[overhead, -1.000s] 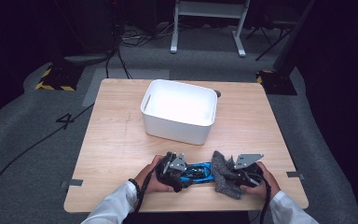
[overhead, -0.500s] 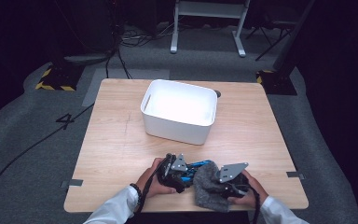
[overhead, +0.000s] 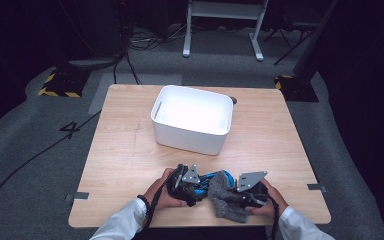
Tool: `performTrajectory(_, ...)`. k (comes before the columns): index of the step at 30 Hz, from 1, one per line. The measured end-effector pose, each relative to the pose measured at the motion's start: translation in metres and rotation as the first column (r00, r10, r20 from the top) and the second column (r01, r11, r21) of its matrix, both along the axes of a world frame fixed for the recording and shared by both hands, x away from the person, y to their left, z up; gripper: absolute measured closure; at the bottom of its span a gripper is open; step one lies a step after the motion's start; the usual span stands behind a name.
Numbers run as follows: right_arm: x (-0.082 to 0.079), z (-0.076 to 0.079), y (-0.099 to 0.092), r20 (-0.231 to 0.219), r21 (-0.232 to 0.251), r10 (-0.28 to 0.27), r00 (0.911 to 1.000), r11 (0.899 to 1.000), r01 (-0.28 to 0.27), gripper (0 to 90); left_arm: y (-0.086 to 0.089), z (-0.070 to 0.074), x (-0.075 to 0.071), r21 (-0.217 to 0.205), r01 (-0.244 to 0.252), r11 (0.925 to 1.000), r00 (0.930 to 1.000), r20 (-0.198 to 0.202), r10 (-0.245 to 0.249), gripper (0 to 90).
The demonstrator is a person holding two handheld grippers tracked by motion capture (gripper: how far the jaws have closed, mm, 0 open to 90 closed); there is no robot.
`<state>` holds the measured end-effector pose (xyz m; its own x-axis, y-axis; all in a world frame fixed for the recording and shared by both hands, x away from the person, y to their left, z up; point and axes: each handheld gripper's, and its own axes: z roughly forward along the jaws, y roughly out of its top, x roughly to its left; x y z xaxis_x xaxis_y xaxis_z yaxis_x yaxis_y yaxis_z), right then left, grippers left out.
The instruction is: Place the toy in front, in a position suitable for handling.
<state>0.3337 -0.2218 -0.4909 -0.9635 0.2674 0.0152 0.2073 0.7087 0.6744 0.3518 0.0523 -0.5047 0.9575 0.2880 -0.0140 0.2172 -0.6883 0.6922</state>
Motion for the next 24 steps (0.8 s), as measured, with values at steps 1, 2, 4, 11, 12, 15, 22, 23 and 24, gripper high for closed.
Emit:
performTrajectory(1, 0.003, 0.001, -0.013, 0.009, -0.012, -0.034, 0.9994, 0.999, 0.034, 75.7, 0.001, 0.000, 0.001, 0.006, 0.003, 1.0000, 1.0000, -0.002, -0.003, 24.4)
performTrajectory(2, 0.003, 0.001, -0.013, 0.009, -0.012, -0.034, 0.9994, 0.999, 0.034, 75.7, 0.001, 0.000, 0.001, 0.006, 0.003, 1.0000, 1.0000, -0.002, -0.003, 24.4)
performTrajectory(4, 0.011, 0.003, -0.031, 0.032, -0.030, -0.107, 0.9937, 0.994, 0.108, 75.6, 0.003, 0.001, 0.003, 0.012, 0.022, 0.9997, 0.9998, -0.001, -0.022, 24.3)
performTrajectory(11, 0.040, 0.003, -0.057, 0.045, -0.032, -0.297, 0.9539, 0.954, 0.298, 75.7, 0.019, 0.003, 0.011, 0.034, 0.073, 0.9968, 0.9973, -0.011, -0.072, 24.2)
performTrajectory(12, 0.040, 0.003, -0.057, 0.045, -0.032, -0.297, 0.9539, 0.954, 0.298, 75.7, 0.022, 0.003, 0.012, 0.033, 0.073, 0.9968, 0.9973, -0.012, -0.073, 24.2)
performTrajectory(15, 0.042, 0.001, -0.056, 0.029, -0.018, -0.296, 0.9547, 0.955, 0.297, 75.8, 0.021, 0.003, 0.011, 0.027, 0.050, 0.9984, 0.9987, -0.012, -0.050, 23.5)
performTrajectory(22, 0.041, 0.000, -0.045, -0.004, 0.003, -0.223, 0.9748, 0.975, 0.223, 75.8, 0.007, 0.006, 0.013, 0.062, 0.007, 0.9981, 0.9996, -0.028, -0.005, 16.5)
performTrajectory(23, 0.041, -0.001, -0.042, -0.005, 0.004, -0.205, 0.9787, 0.979, 0.205, 75.9, 0.003, 0.008, 0.015, 0.062, 0.009, 0.9980, 0.9995, -0.031, -0.007, 16.1)
performTrajectory(24, 0.041, -0.001, -0.041, -0.009, 0.006, -0.200, 0.9797, 0.980, 0.200, 75.9, 0.000, 0.010, 0.016, 0.067, 0.010, 0.9977, 0.9997, -0.022, -0.008, 16.3)
